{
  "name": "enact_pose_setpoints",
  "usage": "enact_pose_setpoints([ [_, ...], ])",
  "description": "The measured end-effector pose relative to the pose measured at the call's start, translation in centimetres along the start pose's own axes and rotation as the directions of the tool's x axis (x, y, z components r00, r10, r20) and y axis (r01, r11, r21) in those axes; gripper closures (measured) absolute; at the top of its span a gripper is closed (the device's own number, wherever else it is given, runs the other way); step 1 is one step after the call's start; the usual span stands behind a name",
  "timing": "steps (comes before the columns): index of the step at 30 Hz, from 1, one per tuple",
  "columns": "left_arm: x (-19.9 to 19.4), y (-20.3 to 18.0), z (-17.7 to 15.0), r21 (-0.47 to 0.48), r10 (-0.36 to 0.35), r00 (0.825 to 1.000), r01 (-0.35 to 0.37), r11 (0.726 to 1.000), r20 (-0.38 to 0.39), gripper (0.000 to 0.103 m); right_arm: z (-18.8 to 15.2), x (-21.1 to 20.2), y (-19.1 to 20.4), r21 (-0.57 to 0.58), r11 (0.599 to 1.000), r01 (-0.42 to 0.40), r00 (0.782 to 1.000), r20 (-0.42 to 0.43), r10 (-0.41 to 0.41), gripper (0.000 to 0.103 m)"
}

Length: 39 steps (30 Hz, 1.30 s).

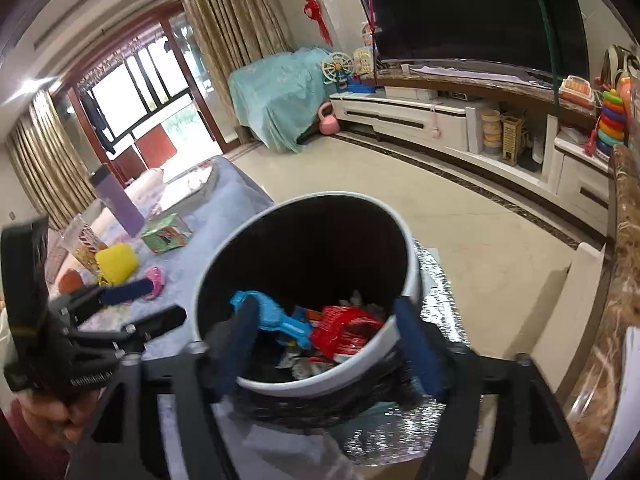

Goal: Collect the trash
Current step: 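Move both open tools back toward the table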

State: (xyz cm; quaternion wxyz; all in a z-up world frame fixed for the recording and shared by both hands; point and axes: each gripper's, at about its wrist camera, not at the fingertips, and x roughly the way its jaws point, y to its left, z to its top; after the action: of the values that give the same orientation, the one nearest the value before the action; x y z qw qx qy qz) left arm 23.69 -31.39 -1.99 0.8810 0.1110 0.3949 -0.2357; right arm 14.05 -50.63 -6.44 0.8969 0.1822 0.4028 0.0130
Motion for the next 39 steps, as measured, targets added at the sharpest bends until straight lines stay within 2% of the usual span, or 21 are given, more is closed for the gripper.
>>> enact_pose_setpoints([
  [13, -4.8, 6.5, -6.8, -0.208, 0.067, 0.998, -0.068, 0.976, -0.012, 0.026, -1.8, 0.9, 6.4, -0.026, 0.993, -0.116, 0.993, -0.001, 0.116, 0.018],
  [24, -8.5, 11.9, -10.4, -0.375, 0.127, 0.992, -0.120, 0.919, -0.007, 0.026, -3.4, 2.7, 12.3, -0.124, 0.974, -0.191, 0.981, -0.070, 0.183, 0.018],
  [33, -9.5, 14.7, -12.0, -0.435, 0.162, 0.987, -0.154, 0.887, -0.020, 0.026, -4.5, 4.5, 15.8, -0.183, 0.953, -0.240, 0.968, -0.121, 0.220, 0.017],
  [39, -9.2, 16.4, -12.2, -0.451, 0.178, 0.984, -0.173, 0.876, -0.031, 0.026, -4.7, 5.8, 17.6, -0.219, 0.941, -0.257, 0.962, -0.149, 0.228, 0.014],
])
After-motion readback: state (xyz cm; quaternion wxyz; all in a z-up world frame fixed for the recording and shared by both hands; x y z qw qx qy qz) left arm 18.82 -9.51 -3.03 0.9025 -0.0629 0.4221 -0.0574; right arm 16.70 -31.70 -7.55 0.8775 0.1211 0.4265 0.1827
